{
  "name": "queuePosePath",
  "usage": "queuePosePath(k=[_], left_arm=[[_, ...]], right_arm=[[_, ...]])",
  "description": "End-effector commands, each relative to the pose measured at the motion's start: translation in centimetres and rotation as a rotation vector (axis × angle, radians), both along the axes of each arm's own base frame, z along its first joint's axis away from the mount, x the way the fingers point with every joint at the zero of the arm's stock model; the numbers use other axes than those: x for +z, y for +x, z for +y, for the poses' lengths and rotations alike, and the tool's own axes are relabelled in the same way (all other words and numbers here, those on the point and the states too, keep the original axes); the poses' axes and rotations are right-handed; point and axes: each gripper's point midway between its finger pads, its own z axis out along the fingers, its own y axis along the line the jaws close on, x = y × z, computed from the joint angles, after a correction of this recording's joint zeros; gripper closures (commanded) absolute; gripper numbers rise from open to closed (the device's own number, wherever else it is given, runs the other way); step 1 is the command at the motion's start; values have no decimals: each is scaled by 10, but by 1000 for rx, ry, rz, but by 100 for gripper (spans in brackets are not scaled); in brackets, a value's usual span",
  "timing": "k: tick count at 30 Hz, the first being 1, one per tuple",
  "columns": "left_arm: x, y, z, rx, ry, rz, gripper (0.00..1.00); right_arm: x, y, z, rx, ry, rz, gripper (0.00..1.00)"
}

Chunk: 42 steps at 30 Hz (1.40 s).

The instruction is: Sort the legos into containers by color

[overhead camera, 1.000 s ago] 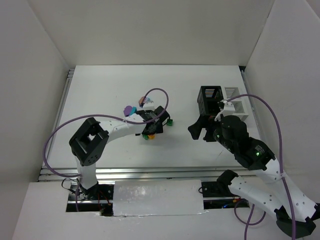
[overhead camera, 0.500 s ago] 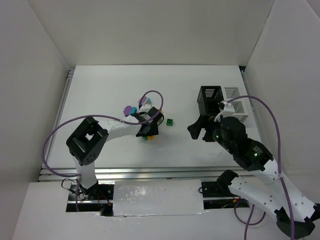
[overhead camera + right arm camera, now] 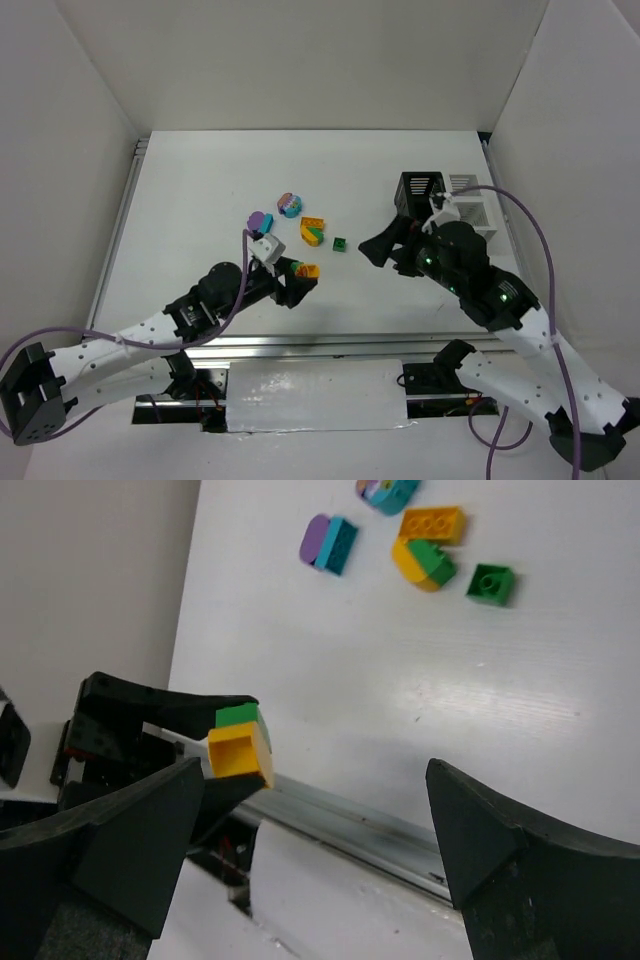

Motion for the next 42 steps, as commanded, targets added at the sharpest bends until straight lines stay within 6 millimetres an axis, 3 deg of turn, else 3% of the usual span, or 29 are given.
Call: queuePosePath(k=[1, 6, 12, 17, 19, 21, 23, 27, 28, 29, 30, 31, 32, 34, 36, 37, 38, 42], left_arm=[[57, -21, -25, -219, -65, -268, 100], [64, -32, -36, -285, 17, -355, 100], [72, -35, -46, -320, 43, -387, 100], [70, -30, -52, -313, 65, -389, 100], [74, -31, -53, -320, 57, -393, 100], [78, -35, -54, -341, 48, -396, 98], [79, -39, -55, -359, 47, -393, 94], [83, -44, -55, -373, 37, -390, 90], [82, -44, -54, -375, 36, -388, 89], [85, -45, -53, -375, 28, -391, 72], [85, -42, -51, -347, 24, -372, 45], [87, -38, -49, -317, 18, -359, 31], [91, -36, -46, -292, 5, -342, 4], [88, -33, -42, -264, 27, -299, 1], [104, -37, -40, -269, 9, -280, 0], [98, -40, -37, -277, 43, -239, 0], [118, -44, -35, -279, 16, -237, 0], [142, -47, -19, -210, -37, -145, 0]], right_arm=[[14, -2, 45, 170, 73, 69, 0], [11, -14, 75, 291, 95, 91, 1], [-6, -45, 112, 481, 76, 163, 7], [-17, -53, 121, 496, 32, 167, 17], [-23, -53, 120, 490, 16, 168, 35], [-29, -48, 118, 468, -2, 158, 61], [-30, -43, 113, 444, -27, 135, 93], [-30, -41, 112, 456, -50, 96, 95], [-33, -42, 112, 473, -57, 86, 100], [-29, -41, 115, 483, -42, 59, 100], [-28, -40, 116, 489, -39, 40, 100], [-32, -39, 113, 482, -42, 20, 100], [-27, -33, 112, 465, -28, -14, 100], [-25, -17, 102, 420, -19, -70, 100], [-24, -4, 88, 380, -33, -111, 100], [-25, -2, 83, 392, -28, -124, 100], [-24, 6, 72, 375, -23, -139, 100], [2, -36, 70, 634, 5, -345, 100]])
